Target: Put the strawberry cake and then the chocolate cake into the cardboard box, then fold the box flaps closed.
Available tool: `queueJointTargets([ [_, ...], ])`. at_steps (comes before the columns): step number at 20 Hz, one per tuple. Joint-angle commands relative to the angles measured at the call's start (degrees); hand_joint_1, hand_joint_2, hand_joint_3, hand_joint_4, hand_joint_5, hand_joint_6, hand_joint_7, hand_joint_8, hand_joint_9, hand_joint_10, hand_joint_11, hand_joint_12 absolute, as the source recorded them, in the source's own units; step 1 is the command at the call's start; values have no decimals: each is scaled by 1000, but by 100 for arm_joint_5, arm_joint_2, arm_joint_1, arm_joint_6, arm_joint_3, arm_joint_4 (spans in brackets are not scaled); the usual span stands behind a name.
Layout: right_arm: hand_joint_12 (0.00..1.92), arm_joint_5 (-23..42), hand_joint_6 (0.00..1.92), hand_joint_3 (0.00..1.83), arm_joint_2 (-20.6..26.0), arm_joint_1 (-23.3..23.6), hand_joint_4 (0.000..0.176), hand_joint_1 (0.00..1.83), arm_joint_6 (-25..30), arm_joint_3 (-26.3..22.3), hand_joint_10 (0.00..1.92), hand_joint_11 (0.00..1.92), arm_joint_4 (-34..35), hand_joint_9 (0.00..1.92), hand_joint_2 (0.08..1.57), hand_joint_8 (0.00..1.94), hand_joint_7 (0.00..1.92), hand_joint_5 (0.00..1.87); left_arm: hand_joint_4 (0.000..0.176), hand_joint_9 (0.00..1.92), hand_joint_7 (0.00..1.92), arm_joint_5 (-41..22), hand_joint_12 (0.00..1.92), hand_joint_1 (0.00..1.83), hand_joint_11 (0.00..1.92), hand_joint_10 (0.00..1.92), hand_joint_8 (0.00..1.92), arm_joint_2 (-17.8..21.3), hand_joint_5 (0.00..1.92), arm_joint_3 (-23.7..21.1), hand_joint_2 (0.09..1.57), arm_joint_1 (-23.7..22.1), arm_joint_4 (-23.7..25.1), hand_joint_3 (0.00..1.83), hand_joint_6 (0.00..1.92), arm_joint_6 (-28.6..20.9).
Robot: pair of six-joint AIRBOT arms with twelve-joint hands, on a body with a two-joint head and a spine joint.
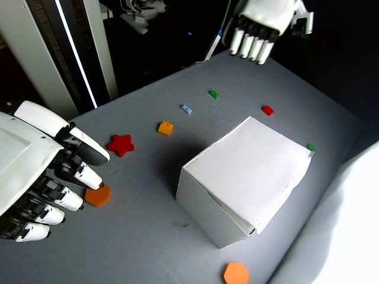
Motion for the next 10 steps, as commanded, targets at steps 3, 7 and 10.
queueJointTargets([
  [3,1921,557,1921,27,66,33,176,12,13,-7,1921,1503,-55,1463,1571,1941,1387,1201,0,1267,1223,-78,1921,408,1187,1921,1921,56,1070,101,1474,-83,-514,2,1842,-41],
  [7,1921,555,1914,9,49,19,176,89,12,-15,1921,1495,-56,1453,1551,1941,1378,1204,0,1275,1222,-108,1921,396,1194,1921,1921,31,1076,327,1474,-151,-513,2,1817,-69],
  [10,1921,535,1921,7,43,15,176,75,12,-15,1921,1500,-58,1472,1556,1941,1391,1211,0,1246,1204,-107,1921,401,1192,1921,1921,15,1051,320,1477,-215,-513,1,1808,-92],
])
